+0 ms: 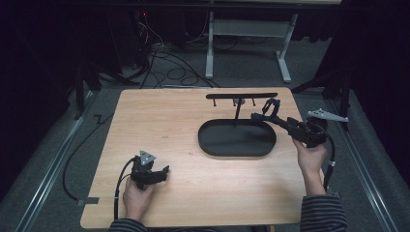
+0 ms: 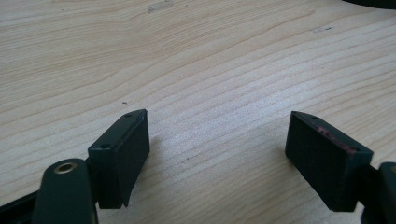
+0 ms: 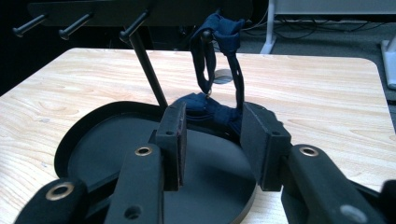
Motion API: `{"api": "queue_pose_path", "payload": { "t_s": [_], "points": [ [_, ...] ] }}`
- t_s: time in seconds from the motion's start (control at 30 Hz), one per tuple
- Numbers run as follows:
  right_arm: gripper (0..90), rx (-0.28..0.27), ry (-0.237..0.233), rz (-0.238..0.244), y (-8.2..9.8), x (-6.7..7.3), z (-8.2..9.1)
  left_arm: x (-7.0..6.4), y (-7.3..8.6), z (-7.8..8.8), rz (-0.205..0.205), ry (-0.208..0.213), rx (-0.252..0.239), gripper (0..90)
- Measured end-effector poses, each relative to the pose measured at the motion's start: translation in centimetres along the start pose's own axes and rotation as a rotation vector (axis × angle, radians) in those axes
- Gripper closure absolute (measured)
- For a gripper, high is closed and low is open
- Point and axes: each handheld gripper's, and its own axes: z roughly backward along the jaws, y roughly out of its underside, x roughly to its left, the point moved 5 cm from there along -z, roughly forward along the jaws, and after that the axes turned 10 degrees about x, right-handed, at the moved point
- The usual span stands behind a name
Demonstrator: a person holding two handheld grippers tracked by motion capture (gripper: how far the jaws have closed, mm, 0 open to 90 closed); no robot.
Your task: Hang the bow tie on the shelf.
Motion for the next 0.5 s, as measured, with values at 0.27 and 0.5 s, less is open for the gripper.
{"api": "queue_pose_path", "payload": {
  "t_s": [0.27,0.5],
  "points": [
    [62.9,-0.006,-0.008,0.015,0.3,0.5,0.9,0.0,0.0,0.0,0.0,0.0,0.0,22.2],
    [62.8,-0.018,-0.017,0.009,0.6,0.7,1.3,0.0,0.0,0.0,0.0,0.0,0.0,22.2]
  ]
}}
